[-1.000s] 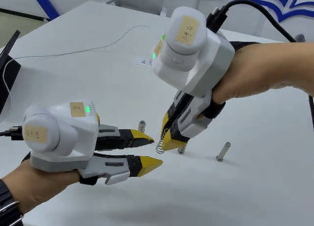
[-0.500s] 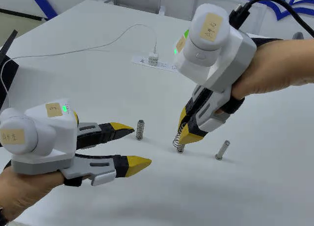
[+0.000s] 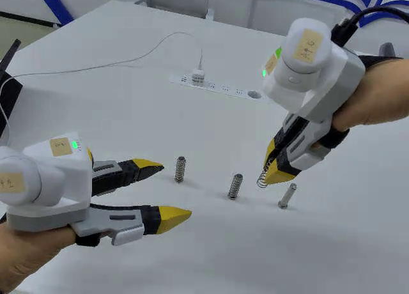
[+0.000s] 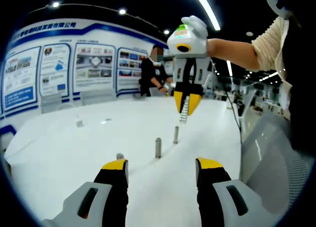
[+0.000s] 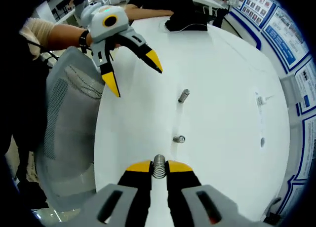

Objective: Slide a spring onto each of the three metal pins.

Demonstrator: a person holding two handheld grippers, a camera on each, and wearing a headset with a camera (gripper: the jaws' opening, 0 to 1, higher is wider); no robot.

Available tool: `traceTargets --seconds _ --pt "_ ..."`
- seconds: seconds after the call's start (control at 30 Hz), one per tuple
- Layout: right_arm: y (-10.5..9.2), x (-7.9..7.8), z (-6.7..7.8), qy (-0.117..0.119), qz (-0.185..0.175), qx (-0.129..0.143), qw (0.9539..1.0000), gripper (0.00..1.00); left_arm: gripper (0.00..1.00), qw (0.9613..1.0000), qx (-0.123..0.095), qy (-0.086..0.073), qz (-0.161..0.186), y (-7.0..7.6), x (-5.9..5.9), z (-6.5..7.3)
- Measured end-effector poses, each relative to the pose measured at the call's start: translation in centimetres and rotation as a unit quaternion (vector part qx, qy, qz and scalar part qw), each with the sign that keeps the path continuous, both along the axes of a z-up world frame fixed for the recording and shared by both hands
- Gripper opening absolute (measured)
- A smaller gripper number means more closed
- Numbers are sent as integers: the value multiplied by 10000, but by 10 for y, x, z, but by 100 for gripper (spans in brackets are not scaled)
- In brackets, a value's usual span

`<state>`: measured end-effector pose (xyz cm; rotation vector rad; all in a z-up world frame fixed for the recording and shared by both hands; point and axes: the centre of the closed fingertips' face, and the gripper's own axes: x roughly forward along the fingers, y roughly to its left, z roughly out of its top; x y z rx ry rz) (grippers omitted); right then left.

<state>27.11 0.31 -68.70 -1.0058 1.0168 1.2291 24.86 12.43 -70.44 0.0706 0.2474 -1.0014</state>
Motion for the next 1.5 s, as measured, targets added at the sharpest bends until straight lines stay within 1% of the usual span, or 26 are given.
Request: traceTargets --seconds 0.13,0.27,0.57,0.63,0.87,0.97,1.5 --pt "-14 11 3 -62 -188 -39 9998 12 57 10000 15 -1 21 1 1 0" --pt "-23 18 2 -107 -326 -97 9994 12 58 10000 -4 -6 36 2 2 1" --pt "-51 31 -9 -168 -614 -341 9974 12 60 10000 -6 1 64 3 3 1" --pt "-54 32 -12 -154 -668 -351 9970 12 60 10000 1 6 68 4 3 1" --pt "-61 36 -22 -113 -804 -381 9960 12 62 10000 11 34 92 4 3 0" --pt "-62 36 -28 -63 -850 -378 9956 12 62 9999 20 38 103 5 4 0" --pt "-61 36 -47 67 -853 -452 9953 12 61 9998 84 91 130 8 2 -4"
